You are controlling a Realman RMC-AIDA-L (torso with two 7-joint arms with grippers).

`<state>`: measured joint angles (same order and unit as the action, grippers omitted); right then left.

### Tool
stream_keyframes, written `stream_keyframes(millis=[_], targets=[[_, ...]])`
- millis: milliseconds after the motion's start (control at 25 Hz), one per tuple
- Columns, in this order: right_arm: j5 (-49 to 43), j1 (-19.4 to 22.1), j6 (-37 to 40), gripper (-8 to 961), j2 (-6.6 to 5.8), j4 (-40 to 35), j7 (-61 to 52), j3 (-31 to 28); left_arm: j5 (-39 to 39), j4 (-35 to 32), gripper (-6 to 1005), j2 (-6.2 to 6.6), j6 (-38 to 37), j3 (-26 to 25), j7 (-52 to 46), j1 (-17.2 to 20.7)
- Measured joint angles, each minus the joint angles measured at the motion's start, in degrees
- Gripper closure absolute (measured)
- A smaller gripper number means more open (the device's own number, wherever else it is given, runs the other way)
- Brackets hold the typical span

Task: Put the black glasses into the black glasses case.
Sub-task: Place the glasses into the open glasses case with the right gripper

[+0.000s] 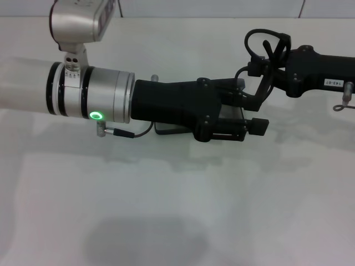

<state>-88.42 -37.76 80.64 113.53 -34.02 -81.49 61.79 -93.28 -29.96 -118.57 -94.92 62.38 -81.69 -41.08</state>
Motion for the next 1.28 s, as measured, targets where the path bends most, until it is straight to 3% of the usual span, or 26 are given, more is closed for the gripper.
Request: stream_keyframes(millis=[440, 560, 640, 720, 760, 960, 1120, 1280], targets=[[-0.48, 0.11, -0.22, 828, 0.4, -0.33, 1.09, 0.4, 0.31, 0.0, 466, 0.01, 0.19, -0.53, 0.66, 0.51], [-3.62, 0.56, -0.25, 828, 1.54, -2.98, 2.28, 1.19, 0.51, -0.03, 466, 0.17, 0.78, -5.1, 1.31, 1.91], [-6.48, 1.6, -0.88, 827, 2.45, -6.84, 2.33, 3.39, 0.56, -0.07, 466, 0.44, 1.44, -10.99, 1.7, 3.5], [-7.33, 2.75, -2.85, 827, 2.67, -10.28, 1.4, 6.81, 0.56, -0.09, 466, 0.59, 2.57, -16.6, 2.0, 4.99], [-7.42, 4.22, -6.57, 827, 2.69, -14.52, -0.37, 11.97, 0.61, -0.09, 466, 0.58, 3.44, -19.74, 2.25, 5.85], [-8.76, 9.14, -20.42, 826, 2.45, -26.91, -3.24, 26.83, 1.33, 0.51, 467, -0.23, 7.34, -29.97, 5.61, 9.22], [-11.65, 13.01, -29.33, 826, 2.63, -34.19, -3.31, 35.52, 2.9, 0.56, 467, -0.68, 9.75, -30.43, 6.33, 9.89], [-13.87, 14.66, -38.76, 826, 2.61, -36.72, -3.34, 44.06, 3.45, 0.61, 467, -0.79, 11.49, -30.39, 6.52, 10.01]])
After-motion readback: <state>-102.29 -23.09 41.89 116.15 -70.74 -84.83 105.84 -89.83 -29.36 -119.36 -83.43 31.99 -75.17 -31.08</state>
